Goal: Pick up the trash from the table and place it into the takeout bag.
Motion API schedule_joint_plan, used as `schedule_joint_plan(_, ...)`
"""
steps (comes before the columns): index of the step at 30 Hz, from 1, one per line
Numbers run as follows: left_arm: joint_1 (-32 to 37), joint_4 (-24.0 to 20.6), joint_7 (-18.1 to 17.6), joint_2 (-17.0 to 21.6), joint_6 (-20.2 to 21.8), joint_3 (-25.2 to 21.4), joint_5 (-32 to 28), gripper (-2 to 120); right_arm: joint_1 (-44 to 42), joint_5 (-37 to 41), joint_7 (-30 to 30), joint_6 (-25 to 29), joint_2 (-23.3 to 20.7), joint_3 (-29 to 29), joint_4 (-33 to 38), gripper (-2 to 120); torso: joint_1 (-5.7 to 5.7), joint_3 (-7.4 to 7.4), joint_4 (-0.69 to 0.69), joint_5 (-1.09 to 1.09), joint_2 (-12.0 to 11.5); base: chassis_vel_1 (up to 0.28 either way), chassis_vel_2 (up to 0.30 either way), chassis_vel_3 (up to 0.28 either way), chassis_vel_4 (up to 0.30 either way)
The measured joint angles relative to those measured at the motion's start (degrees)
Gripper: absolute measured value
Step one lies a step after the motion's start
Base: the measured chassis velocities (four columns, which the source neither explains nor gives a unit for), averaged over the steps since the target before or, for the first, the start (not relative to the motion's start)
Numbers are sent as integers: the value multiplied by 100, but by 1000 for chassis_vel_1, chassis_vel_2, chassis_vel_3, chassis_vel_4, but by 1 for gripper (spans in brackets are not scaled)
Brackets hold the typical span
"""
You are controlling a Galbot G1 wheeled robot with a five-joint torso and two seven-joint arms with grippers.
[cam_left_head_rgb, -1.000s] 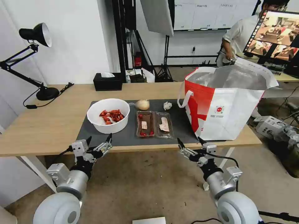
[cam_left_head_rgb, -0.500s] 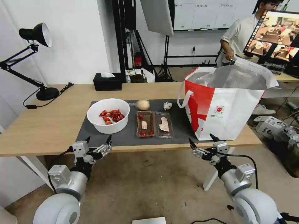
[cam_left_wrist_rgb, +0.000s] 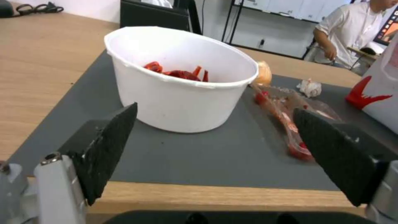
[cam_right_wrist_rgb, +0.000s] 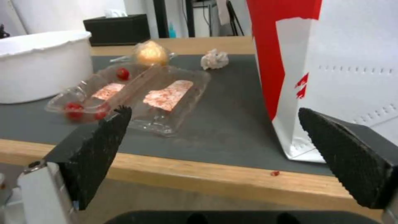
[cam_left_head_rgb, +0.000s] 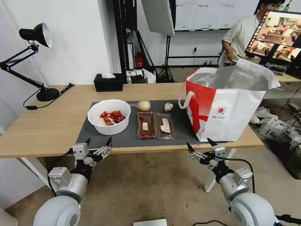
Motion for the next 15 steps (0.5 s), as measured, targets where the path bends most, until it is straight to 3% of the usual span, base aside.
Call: schedule_joint_plan(15,62,-95,-26,-43,32,11,-191,100,-1,29,13,-21,0,-29,42,100,0,0,0,0,0,0,0,0,0)
